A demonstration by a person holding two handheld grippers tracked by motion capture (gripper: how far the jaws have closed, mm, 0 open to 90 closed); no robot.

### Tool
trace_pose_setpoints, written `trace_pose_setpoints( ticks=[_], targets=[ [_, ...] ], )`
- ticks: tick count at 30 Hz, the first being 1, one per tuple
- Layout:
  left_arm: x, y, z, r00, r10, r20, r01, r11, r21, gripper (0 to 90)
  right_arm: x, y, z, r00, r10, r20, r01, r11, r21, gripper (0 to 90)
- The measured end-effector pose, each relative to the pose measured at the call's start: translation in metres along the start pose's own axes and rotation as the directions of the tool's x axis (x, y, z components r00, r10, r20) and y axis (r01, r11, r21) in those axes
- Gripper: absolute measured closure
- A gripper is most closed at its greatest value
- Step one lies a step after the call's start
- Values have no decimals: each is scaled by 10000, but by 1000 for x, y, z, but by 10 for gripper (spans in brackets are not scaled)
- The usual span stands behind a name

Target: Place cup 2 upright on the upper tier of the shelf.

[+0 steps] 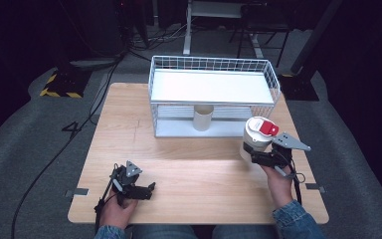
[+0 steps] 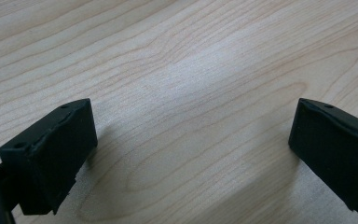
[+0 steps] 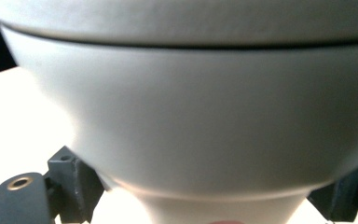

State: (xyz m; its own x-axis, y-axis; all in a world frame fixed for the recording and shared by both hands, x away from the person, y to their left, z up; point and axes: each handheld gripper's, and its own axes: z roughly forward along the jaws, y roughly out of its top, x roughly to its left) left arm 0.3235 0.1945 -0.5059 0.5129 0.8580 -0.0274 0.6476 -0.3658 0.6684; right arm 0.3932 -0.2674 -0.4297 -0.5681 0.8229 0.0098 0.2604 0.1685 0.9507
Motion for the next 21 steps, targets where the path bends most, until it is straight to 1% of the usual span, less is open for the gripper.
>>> trace_pose_setpoints(
  ticks=[1,2,3,5,6,7,11,15,16,17,20,21],
  targets=[
    [0,0,0,10000,4,-4,-4,10000,3,15,1,2,-2,10000,75,14,-75,10000,11,140],
    [0,0,0,10000,-1,1,1,10000,3,14,2,4,-3,10000,42,14,-42,10000,41,140],
    [0,0,0,10000,4,-4,-4,10000,5,14,3,9,-6,10000,-37,-71,37,10000,-46,140],
    [0,0,0,10000,3,-2,-3,10000,4,14,3,11,-7,9999,-91,-92,90,9999,-98,140],
    [0,0,0,10000,7,-2,-7,10000,5,14,4,16,-10,9999,-107,-123,105,9997,-200,140],
    [0,0,0,10000,7,-2,-7,10000,5,14,4,16,-10,9999,-107,-123,105,9997,-200,140],
    [0,0,0,10000,3,-3,-3,10000,4,14,8,28,-18,9993,-171,-338,159,9993,-336,140],
    [0,0,0,10000,4,-3,-4,10000,2,14,10,36,-21,9986,-254,-460,235,9988,-428,140],
    [0,0,0,10000,7,-5,-7,10000,1,14,11,40,-23,9984,-287,-496,264,9985,-472,140],
    [0,0,0,10000,7,-5,-7,10000,1,14,11,40,-23,9984,-287,-496,264,9985,-472,140],
    [0,0,0,10000,3,1,-3,10000,3,14,11,50,-26,9976,-268,-636,238,9986,-475,140],
    [0,0,0,10000,11,-11,-11,10000,1,14,11,50,-26,9976,-268,-636,238,9986,-475,140]
  ],
)
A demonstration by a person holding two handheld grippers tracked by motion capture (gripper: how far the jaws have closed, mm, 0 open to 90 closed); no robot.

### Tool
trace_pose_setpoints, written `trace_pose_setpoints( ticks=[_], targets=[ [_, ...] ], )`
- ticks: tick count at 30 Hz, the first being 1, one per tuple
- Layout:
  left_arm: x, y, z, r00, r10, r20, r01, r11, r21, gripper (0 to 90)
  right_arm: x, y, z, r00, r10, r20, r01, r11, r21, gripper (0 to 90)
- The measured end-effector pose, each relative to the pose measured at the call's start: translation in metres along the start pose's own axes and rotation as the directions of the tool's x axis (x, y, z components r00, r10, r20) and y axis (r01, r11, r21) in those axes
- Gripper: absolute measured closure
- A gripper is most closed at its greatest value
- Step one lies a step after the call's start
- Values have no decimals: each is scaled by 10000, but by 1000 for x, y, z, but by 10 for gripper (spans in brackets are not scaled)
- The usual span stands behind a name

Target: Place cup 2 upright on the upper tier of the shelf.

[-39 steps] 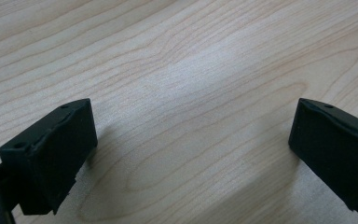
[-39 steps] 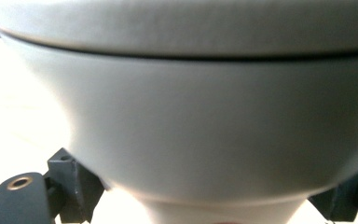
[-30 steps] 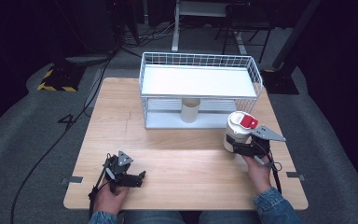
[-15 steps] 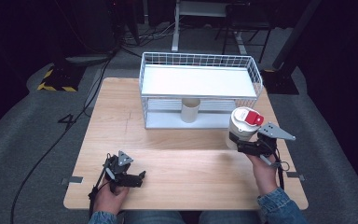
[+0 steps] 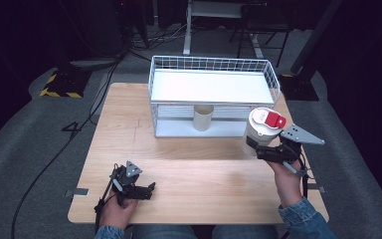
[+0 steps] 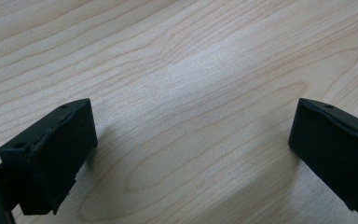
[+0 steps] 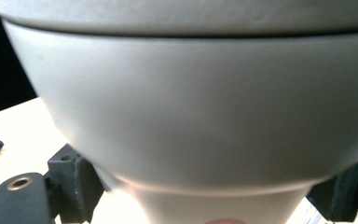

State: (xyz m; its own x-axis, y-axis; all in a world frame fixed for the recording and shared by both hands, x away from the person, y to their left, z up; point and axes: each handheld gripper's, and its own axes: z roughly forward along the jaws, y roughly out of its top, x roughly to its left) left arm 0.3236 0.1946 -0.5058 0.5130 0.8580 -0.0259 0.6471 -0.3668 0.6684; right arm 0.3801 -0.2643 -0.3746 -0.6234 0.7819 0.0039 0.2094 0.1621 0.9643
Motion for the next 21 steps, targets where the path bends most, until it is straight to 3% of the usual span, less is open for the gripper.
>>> trace_pose_setpoints(
  ticks=[21],
  targets=[
    [0,0,0,10000,-5,6,5,10000,3,15,-2,55,0,9973,-244,-688,236,9996,-125,140]
  ],
)
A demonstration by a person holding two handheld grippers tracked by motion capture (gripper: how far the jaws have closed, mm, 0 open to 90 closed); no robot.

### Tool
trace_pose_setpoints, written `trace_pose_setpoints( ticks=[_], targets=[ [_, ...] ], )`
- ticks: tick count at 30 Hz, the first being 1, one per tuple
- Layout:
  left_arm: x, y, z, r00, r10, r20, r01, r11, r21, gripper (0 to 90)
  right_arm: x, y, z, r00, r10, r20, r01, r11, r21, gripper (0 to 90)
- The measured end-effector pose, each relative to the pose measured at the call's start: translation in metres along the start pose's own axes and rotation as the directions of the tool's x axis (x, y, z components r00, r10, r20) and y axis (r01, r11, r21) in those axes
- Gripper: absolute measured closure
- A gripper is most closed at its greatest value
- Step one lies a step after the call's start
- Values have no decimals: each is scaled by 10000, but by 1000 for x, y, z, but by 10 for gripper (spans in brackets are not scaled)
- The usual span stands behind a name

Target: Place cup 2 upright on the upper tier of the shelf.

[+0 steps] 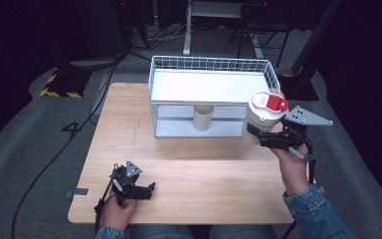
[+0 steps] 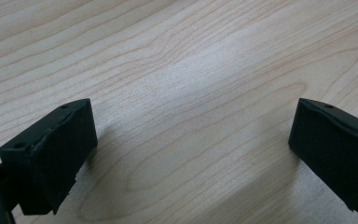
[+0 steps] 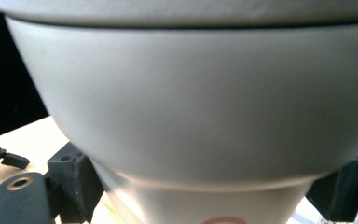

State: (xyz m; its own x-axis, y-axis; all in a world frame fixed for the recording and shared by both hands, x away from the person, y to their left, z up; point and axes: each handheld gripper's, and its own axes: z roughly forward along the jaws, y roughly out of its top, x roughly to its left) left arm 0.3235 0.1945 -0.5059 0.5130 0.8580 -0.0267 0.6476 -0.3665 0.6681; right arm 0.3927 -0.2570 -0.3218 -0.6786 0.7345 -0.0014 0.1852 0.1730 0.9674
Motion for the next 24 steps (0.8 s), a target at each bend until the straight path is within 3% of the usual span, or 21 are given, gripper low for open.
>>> trace_pose_setpoints(
  ticks=[8,24],
  targets=[
    [0,0,0,10000,0,-3,0,10000,0,15,-2,25,4,9995,-51,-321,52,10000,29,140],
    [0,3,2,9999,-94,-67,94,10000,15,15,-8,72,32,9995,-216,-210,215,9997,-78,140]
  ],
)
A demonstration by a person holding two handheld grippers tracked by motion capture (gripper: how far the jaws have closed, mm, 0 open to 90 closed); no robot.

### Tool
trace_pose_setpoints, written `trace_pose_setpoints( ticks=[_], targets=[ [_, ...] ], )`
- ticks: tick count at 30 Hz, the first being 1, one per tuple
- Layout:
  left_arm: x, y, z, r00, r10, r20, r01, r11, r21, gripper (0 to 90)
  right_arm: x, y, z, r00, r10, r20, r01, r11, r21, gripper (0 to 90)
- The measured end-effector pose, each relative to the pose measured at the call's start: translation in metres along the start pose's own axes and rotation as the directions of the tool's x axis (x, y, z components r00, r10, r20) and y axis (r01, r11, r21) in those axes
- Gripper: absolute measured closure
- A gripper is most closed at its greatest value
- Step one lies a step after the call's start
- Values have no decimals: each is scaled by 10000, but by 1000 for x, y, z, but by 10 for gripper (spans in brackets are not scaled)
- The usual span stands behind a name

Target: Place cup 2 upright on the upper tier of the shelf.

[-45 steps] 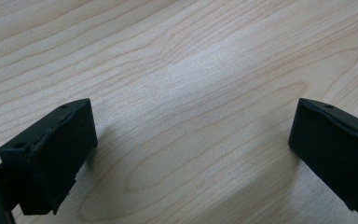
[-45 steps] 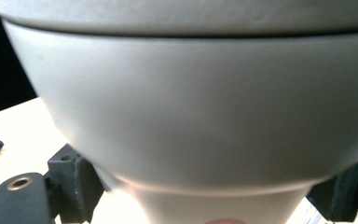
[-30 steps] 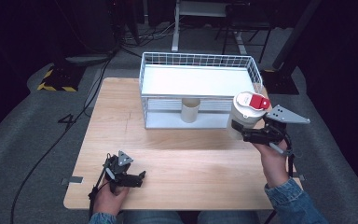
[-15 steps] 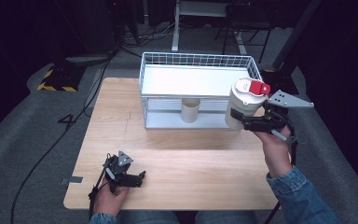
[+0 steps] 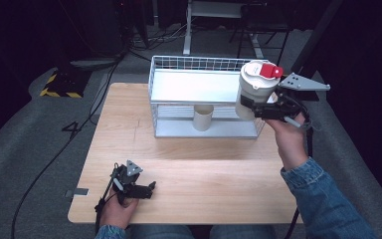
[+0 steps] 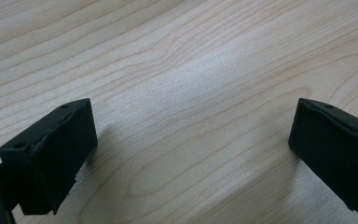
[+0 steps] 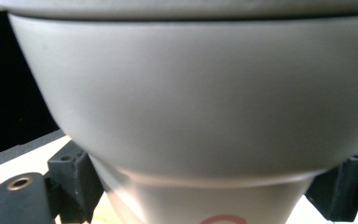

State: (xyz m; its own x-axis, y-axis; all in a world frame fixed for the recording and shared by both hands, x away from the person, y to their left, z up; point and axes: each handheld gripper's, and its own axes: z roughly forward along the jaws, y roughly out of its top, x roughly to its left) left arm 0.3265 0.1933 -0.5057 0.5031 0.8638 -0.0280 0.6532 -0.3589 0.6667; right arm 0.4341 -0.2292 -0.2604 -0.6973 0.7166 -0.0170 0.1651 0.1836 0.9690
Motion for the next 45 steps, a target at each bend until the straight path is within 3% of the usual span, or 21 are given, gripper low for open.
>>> trace_pose_setpoints(
  ticks=[13,20,33,45],
  targets=[
    [0,1,1,9999,-96,-52,96,10000,-2,15,-8,21,44,10000,45,-28,-44,10000,83,139],
    [0,1,1,9999,-96,-51,96,10000,-6,15,-15,27,72,9997,61,250,-70,9994,333,139],
    [0,1,1,9999,-97,-53,97,10000,-12,15,-27,28,106,9981,143,596,-153,9997,168,139],
    [0,1,1,9999,-86,-66,86,10000,-3,14,-25,23,130,9987,38,503,-40,10000,22,139]
  ],
)
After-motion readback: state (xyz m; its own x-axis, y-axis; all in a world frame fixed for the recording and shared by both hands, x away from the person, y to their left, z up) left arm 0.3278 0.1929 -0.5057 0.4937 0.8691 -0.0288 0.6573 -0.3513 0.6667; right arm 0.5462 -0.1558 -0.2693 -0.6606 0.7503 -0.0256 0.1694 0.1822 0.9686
